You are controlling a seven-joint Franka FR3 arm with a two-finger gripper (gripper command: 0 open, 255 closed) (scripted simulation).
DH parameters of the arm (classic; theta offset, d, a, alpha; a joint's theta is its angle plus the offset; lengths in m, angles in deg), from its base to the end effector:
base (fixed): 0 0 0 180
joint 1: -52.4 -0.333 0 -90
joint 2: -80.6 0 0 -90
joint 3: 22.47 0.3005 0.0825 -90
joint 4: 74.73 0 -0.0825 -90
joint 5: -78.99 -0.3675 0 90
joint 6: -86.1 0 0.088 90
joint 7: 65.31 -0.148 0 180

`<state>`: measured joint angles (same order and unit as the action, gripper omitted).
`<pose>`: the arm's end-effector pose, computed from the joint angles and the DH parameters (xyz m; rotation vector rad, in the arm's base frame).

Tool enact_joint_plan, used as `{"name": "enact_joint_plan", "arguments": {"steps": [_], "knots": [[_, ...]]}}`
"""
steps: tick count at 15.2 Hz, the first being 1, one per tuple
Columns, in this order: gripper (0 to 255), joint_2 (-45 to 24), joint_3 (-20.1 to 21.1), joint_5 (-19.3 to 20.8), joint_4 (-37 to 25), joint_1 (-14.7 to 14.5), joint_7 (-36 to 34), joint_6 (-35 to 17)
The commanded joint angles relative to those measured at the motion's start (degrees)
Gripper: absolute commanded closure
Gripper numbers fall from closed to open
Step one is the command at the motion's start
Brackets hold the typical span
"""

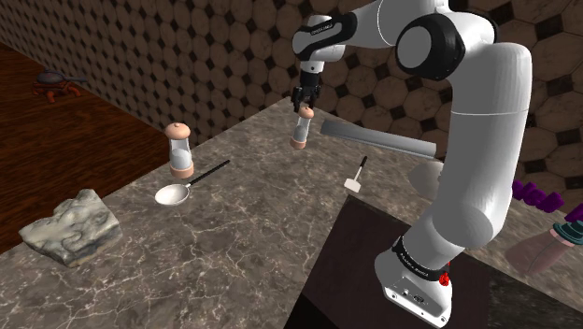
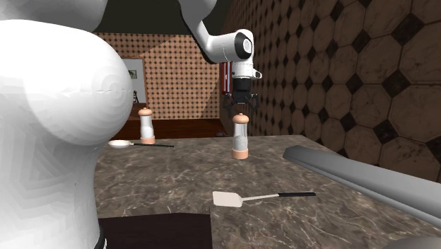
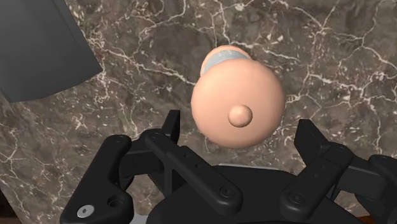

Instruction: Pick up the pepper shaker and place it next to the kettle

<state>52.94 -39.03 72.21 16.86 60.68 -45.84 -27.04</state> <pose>0.5980 -0.2449 0.3071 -3.1260 0.1868 0.1398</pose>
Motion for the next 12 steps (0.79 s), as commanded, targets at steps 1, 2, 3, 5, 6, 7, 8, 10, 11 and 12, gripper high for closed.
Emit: {"name": "enact_joint_plan", "arguments": {"steps": [1, 2, 3, 5, 6, 7, 8, 10, 11, 12], "knots": [[0, -0.32, 0.03, -0.12, 0.7, 0.09, 0.18, -1.03], [0, -0.33, 0.03, -0.13, 0.69, 0.09, 0.19, -1.02], [0, -0.33, 0.03, -0.13, 0.69, 0.09, 0.19, -1.02], [0, -0.33, 0.03, -0.13, 0.69, 0.09, 0.19, -1.02], [0, -0.33, 0.03, -0.13, 0.69, 0.09, 0.19, -1.02], [0, -0.33, 0.03, -0.13, 0.69, 0.09, 0.19, -1.02], [0, -0.33, 0.03, -0.13, 0.68, 0.09, 0.18, -1.01], [255, -0.33, 0.03, -0.13, 0.68, 0.09, 0.18, -1.01], [255, -0.33, 0.03, -0.13, 0.69, 0.09, 0.18, -1.02], [255, -0.33, 0.03, -0.13, 0.7, 0.09, 0.18, -1.02]]}}
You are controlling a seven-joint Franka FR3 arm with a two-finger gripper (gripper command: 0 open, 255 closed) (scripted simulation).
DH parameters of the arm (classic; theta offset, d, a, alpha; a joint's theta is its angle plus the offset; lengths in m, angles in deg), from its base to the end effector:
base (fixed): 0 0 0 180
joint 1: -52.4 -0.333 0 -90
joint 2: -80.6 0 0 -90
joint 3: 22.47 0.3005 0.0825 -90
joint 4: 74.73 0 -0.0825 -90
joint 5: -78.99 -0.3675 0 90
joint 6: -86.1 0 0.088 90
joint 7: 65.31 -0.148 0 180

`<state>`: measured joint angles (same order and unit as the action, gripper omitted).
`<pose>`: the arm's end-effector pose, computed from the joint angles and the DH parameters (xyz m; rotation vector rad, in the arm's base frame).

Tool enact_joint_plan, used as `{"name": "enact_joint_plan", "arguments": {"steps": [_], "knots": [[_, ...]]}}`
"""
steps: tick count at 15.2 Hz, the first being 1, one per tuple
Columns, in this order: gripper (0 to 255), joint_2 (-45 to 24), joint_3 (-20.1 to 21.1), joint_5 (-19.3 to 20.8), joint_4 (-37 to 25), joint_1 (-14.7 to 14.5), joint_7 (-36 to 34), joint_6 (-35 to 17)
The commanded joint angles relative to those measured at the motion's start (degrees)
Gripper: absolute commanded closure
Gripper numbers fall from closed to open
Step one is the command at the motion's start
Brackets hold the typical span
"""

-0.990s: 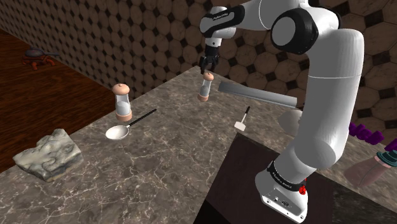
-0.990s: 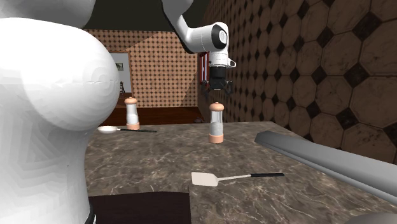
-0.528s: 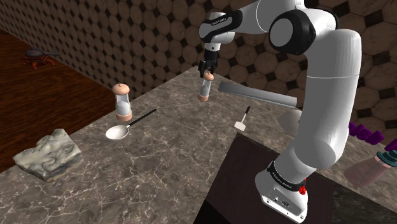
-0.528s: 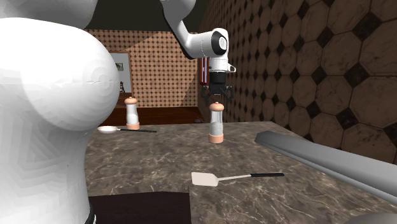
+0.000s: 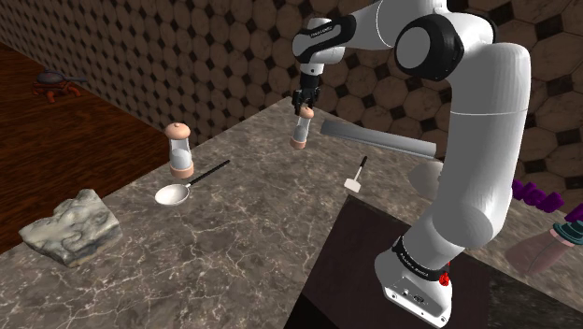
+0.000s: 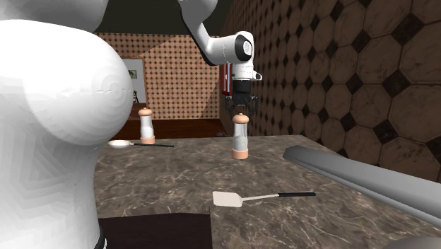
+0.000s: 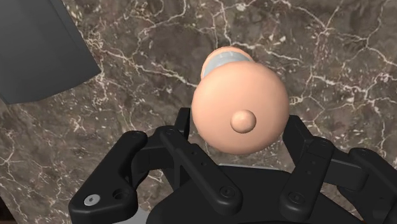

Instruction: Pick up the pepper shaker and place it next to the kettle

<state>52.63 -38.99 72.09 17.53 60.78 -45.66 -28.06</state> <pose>0.5971 -0.2460 0.2999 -3.1263 0.1869 0.1385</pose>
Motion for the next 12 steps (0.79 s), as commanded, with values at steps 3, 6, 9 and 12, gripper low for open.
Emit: {"name": "enact_joint_plan", "arguments": {"steps": [3, 6, 9, 12], "knots": [[255, -0.04, 0.0, -0.01, -0.01, 0.01, 0.01, 0.01], [255, -0.02, 0.0, 0.0, 0.01, 0.0, 0.0, 0.0], [255, 0.87, -0.15, 0.29, -1.02, -0.06, -0.15, 1.89], [255, 1.64, -0.28, 0.54, -2.22, -0.1, -0.28, 3.84]]}}
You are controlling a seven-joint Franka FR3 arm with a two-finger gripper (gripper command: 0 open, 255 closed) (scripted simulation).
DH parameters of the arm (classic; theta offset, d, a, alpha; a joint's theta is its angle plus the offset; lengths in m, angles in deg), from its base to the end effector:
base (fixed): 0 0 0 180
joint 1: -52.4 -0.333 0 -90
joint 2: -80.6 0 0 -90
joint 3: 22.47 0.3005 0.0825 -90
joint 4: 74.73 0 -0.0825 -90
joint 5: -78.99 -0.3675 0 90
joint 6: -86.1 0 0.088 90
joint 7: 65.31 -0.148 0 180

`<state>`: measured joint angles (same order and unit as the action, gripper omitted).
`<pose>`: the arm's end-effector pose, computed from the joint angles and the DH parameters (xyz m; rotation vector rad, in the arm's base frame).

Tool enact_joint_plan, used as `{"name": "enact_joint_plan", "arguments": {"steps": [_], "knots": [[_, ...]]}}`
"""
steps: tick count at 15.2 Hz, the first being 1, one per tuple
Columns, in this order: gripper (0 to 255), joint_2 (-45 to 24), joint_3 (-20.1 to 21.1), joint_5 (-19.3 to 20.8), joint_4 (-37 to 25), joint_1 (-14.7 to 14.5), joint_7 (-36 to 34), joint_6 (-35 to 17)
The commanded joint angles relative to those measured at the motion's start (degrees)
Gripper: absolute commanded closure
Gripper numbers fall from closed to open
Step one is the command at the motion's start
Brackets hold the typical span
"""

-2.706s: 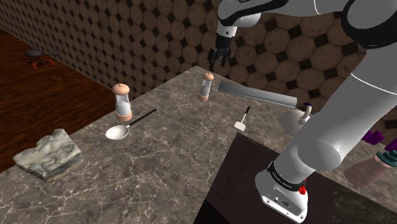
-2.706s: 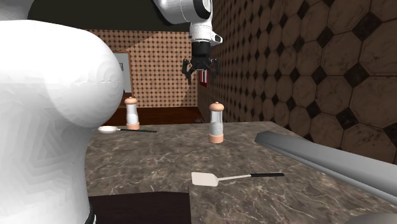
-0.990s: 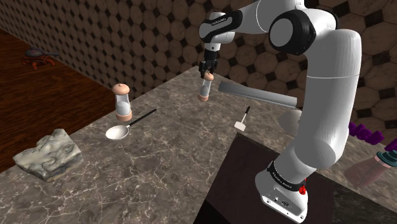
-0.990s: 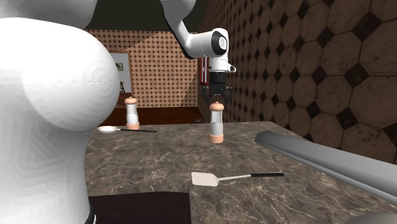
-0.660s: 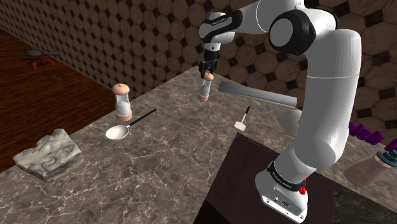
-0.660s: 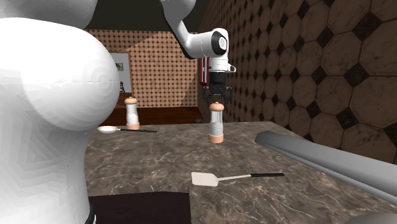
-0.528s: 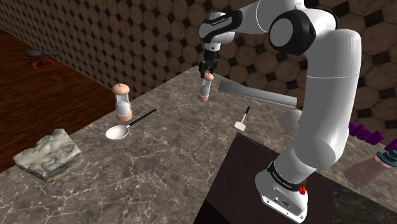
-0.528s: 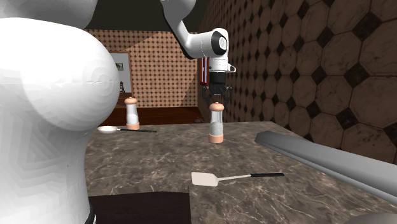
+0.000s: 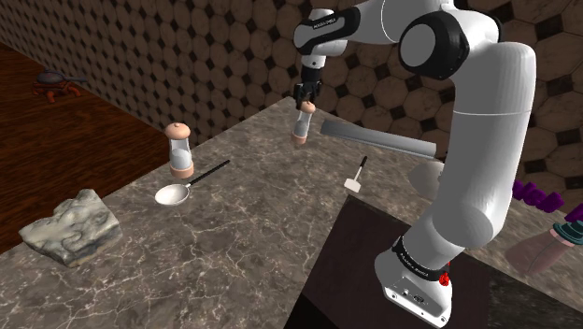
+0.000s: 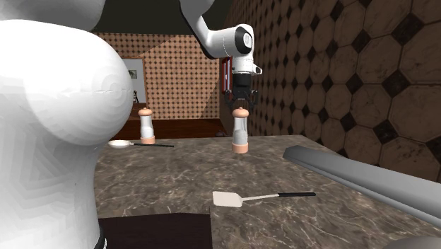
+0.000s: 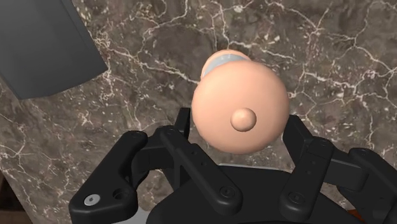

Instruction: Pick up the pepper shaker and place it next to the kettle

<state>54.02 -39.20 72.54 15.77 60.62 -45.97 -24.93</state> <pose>0.5973 -0.2449 0.3247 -3.1260 0.1865 0.1392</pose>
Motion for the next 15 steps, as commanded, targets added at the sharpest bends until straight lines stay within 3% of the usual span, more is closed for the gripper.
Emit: {"name": "enact_joint_plan", "arguments": {"steps": [1, 15], "knots": [[255, 0.49, -0.12, 0.16, -0.89, 0.05, 0.0, 1.36], [255, 2.61, -0.54, 0.91, -8.63, 0.22, -0.39, 11.12]]}}
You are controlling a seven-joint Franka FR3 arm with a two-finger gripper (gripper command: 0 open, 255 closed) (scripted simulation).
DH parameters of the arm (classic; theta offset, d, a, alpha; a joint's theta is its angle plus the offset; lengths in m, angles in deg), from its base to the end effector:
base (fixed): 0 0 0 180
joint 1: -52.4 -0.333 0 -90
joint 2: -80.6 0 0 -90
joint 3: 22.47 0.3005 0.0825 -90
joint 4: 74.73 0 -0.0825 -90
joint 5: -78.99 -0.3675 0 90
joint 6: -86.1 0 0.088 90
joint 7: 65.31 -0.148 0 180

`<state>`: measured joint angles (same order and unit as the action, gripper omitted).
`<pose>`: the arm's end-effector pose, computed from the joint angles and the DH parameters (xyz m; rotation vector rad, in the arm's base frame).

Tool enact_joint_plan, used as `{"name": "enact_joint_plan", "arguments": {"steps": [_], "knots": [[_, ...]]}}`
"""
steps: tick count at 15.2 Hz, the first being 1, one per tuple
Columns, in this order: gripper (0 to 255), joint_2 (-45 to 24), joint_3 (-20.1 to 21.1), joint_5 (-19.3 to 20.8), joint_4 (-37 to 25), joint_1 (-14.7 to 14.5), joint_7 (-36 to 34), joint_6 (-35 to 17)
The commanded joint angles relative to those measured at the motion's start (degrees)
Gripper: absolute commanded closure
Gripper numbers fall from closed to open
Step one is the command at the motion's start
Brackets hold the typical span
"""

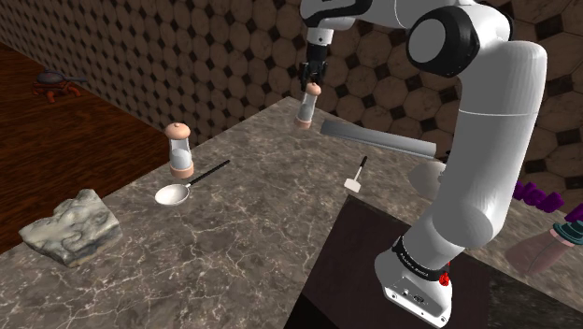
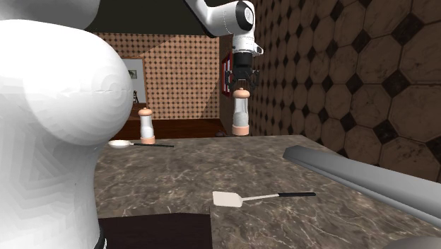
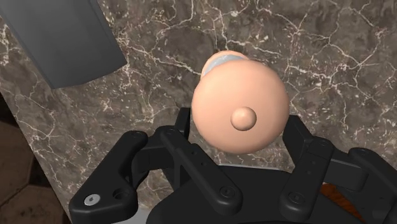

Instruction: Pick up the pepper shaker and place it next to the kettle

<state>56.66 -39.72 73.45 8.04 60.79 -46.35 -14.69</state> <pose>0.5961 -0.2456 0.4006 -3.1262 0.1869 0.1390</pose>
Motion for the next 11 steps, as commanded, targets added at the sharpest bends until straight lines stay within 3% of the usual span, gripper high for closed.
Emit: {"name": "enact_joint_plan", "arguments": {"steps": [1, 11], "knots": [[255, 0.02, -0.04, 0.03, -1.6, 0.09, -0.03, 1.63], [255, -0.34, -0.18, 0.01, -9.88, 0.7, -0.07, 9.52]]}}
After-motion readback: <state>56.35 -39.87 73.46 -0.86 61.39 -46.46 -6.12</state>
